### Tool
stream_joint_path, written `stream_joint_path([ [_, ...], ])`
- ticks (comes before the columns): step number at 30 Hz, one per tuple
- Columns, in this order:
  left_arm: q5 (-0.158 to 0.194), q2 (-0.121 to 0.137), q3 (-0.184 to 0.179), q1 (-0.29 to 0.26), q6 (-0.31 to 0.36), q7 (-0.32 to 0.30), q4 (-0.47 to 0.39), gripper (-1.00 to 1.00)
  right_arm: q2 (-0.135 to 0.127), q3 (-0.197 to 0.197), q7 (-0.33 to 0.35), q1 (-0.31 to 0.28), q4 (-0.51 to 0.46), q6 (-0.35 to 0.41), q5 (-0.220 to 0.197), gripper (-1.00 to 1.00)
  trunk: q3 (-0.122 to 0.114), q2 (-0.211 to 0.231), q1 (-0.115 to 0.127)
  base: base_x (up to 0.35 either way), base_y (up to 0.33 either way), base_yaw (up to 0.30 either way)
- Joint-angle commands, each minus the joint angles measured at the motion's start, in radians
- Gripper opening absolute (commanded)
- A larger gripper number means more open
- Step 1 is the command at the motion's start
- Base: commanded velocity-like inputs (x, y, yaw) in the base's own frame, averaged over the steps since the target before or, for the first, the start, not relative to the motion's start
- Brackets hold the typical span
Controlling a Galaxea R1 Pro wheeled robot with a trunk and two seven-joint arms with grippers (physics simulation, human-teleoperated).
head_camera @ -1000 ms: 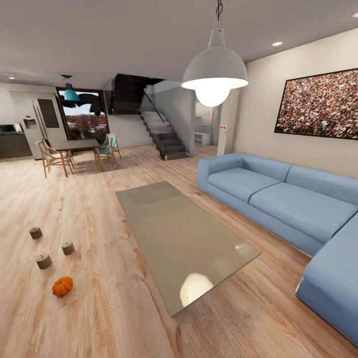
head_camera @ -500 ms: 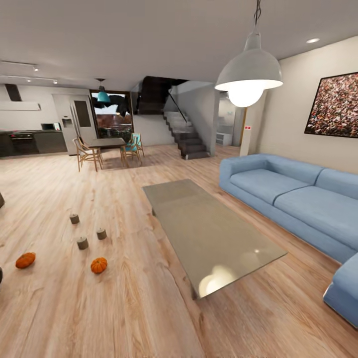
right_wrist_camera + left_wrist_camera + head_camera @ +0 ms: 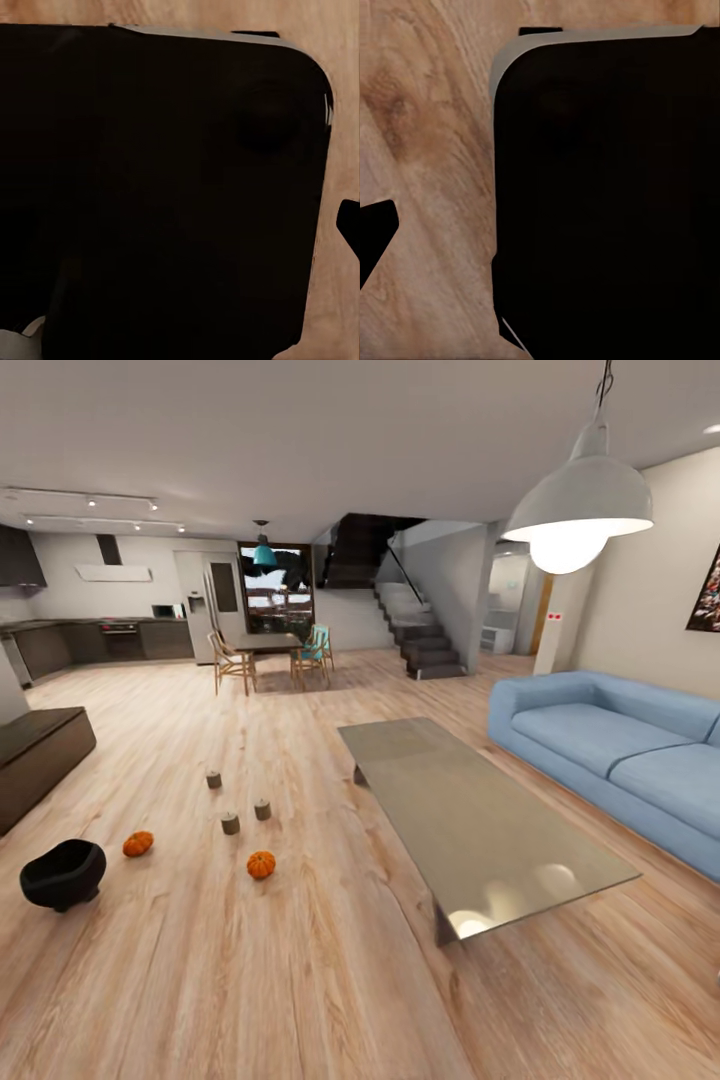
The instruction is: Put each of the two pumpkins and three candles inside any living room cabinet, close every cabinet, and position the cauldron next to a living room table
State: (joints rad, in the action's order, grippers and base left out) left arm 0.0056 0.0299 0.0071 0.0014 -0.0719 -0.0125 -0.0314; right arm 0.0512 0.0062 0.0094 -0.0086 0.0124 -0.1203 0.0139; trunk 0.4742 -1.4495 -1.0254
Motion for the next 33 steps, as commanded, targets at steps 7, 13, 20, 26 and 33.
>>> stream_joint_path([
  [7,0.0,-0.001,0.0,0.0,-0.002,-0.003,-0.001,1.0,0.006,0.002,0.0,-0.001,0.001,-0.005,0.048,1.0,0.004,-0.001,0.0,-0.202,0.261,0.247],
  [13,-0.001,-0.002,-0.003,0.0,-0.002,-0.003,-0.001,1.0,0.007,0.003,0.0,-0.001,0.001,-0.006,0.068,1.0,0.006,-0.001,0.0,-0.043,0.282,0.247],
  [20,-0.001,-0.002,-0.006,0.0,-0.003,-0.003,-0.001,1.0,0.006,0.003,0.001,-0.001,0.001,-0.009,0.072,1.0,0.009,-0.001,0.0,0.153,0.27,0.247],
  [26,-0.001,-0.003,-0.007,0.0,-0.005,-0.003,-0.001,1.0,0.006,0.002,0.001,-0.001,0.001,-0.014,0.072,1.0,0.011,-0.001,0.0,0.244,0.255,0.244],
  [33,-0.001,-0.003,-0.007,0.0,-0.005,-0.003,-0.001,1.0,0.004,0.001,0.003,-0.001,0.003,-0.052,0.071,1.0,0.012,-0.001,0.0,0.27,0.252,0.06],
])
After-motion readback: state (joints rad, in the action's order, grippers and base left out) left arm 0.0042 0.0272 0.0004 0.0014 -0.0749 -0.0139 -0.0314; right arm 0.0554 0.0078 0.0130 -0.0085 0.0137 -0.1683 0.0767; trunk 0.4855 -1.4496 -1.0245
